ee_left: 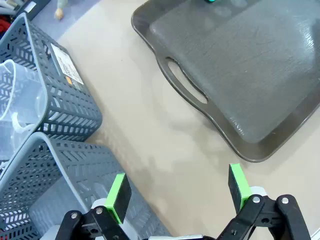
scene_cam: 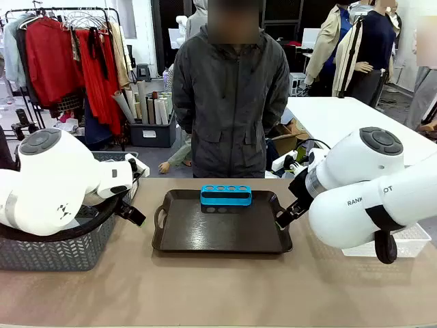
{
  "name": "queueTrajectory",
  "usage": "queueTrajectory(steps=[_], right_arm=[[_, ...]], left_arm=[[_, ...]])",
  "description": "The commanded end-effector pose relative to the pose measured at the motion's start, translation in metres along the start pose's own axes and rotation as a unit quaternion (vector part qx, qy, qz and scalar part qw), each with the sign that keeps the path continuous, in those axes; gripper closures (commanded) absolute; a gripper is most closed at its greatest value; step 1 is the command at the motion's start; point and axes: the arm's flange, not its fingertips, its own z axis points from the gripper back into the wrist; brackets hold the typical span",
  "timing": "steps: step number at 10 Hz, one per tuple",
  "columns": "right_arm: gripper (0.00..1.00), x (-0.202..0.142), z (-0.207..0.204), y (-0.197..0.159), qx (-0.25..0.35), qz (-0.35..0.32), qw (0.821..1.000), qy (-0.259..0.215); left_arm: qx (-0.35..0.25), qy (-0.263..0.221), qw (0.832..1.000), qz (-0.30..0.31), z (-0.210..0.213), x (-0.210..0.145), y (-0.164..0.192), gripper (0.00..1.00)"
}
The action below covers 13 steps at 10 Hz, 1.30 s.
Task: Prepare the laboratory tools.
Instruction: Pick up one Large Measuring Cup and place it on the Handle tray.
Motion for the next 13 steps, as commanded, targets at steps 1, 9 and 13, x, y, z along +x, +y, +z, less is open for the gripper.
queueTrajectory(steps=[1,9,13], right_arm=[[0.00,0.0001,0.0002,0.0000,0.000,0.000,1.000,0.000],[0.00,0.0001,0.0002,0.0000,0.000,0.000,1.000,0.000],[0.00,0.0001,0.0002,0.0000,0.000,0.000,1.000,0.000]], left_arm=[[0.000,0.000,1.000,0.000,0.0001,0.0000,0.0000,0.00],[0.000,0.000,1.000,0.000,0.0001,0.0000,0.0000,0.00],[0.000,0.000,1.000,0.000,0.0001,0.0000,0.0000,0.00]])
